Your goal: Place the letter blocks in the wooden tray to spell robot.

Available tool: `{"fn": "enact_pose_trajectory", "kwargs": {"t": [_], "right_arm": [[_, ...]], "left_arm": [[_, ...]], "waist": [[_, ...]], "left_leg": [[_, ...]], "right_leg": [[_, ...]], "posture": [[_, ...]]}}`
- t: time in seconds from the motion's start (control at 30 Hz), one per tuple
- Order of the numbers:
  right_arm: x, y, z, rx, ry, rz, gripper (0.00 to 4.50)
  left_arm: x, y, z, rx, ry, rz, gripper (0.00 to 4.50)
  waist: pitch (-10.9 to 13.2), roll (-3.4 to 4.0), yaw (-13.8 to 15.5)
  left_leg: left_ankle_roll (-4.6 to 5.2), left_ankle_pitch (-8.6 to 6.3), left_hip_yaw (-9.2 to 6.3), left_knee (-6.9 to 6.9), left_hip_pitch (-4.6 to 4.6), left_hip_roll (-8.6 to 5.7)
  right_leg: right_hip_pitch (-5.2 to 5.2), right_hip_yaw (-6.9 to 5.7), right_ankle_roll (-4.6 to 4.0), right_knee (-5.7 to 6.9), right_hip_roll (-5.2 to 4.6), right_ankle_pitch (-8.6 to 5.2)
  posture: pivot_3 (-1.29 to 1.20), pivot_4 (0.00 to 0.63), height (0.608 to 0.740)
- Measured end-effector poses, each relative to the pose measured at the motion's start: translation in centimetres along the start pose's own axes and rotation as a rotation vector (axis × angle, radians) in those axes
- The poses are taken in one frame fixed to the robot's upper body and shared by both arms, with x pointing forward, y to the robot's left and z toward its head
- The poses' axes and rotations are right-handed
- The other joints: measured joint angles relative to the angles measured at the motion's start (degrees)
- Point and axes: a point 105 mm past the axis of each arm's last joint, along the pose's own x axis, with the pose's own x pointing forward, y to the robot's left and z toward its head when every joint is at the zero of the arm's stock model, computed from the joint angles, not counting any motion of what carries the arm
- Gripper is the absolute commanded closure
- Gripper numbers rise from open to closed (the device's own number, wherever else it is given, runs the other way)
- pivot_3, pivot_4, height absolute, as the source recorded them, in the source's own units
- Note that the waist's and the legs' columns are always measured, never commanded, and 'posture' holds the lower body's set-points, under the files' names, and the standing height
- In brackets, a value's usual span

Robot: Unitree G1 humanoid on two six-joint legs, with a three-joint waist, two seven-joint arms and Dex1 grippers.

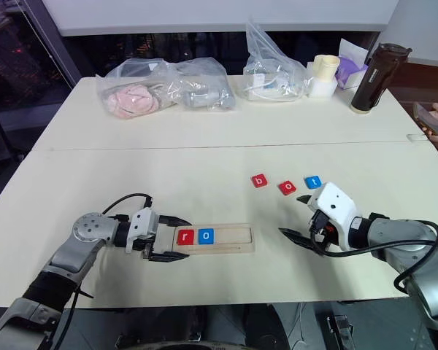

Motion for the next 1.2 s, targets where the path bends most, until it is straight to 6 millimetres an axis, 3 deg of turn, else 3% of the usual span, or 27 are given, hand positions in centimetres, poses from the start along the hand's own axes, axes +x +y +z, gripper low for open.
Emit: {"fn": "enact_pose_trajectory", "kwargs": {"t": [0.07,0.1,0.37,0.6,0.77,0.97,1.2], "right_arm": [[0.1,0.1,0.0,0.001,0.0,0.002,0.0],[0.1,0.1,0.0,0.002,-0.001,0.002,0.0],[0.2,-0.1,0.2,0.007,-0.02,-0.018,0.0],[1.7,-1.5,2.7,0.079,-0.14,-0.117,0.0],[4.4,-2.1,3.6,0.168,-0.18,-0.174,0.0],[8.4,-4.0,3.7,0.247,-0.144,-0.273,0.0],[11.0,-5.1,2.6,0.304,-0.071,-0.336,0.0]], "left_arm": [[0.0,0.0,-0.1,-0.002,0.0,0.0,0.31],[0.0,0.0,-0.2,-0.005,0.0,0.002,0.04],[-0.5,0.1,-0.6,-0.022,-0.029,0.039,0.01],[-1.5,0.4,-0.4,-0.044,-0.018,0.058,0.01],[-3.8,0.1,0.1,-0.118,0.004,0.109,0.01],[-6.0,-0.4,2.4,-0.141,-0.003,0.153,0.01],[-6.7,-0.2,5.1,-0.161,-0.037,0.211,0.01]], "waist": [[0.0,0.0,-0.01],[0.0,0.0,-0.01],[-0.11,0.19,-0.2],[-0.07,0.11,-1.27],[0.0,0.05,-1.35],[0.08,0.09,-0.97],[0.08,0.1,-1.16]], "left_leg": [[0.0,0.0,0.0,0.0,0.0,0.0],[0.0,0.0,0.0,0.0,0.0,0.0],[0.0,0.0,0.0,-0.08,0.07,0.02],[0.0,0.01,0.0,-0.08,0.04,0.03],[-0.02,0.01,0.02,-0.16,-0.08,0.04],[-0.03,0.01,0.04,-0.19,-0.17,0.01],[-0.18,0.1,0.07,-0.62,-0.16,-0.01]], "right_leg": [[0.0,0.0,0.0,0.0,0.0,0.0],[0.0,0.0,-0.01,0.0,0.0,0.0],[0.01,0.0,-0.03,-0.01,0.0,-0.01],[-0.04,0.0,-0.15,0.0,0.0,-0.01],[-0.22,0.0,-0.08,0.02,0.0,0.03],[-0.23,0.0,-0.17,-0.14,-0.02,-0.02],[-0.46,0.0,-0.06,-0.14,-0.02,0.05]], "posture": [[0.0,0.15,0.74],[0.0,0.15,0.74],[0.0,0.15,0.74],[0.0,0.15,0.74],[0.0,0.15,0.74],[0.0,0.15,0.74],[0.0,0.15,0.74]]}}
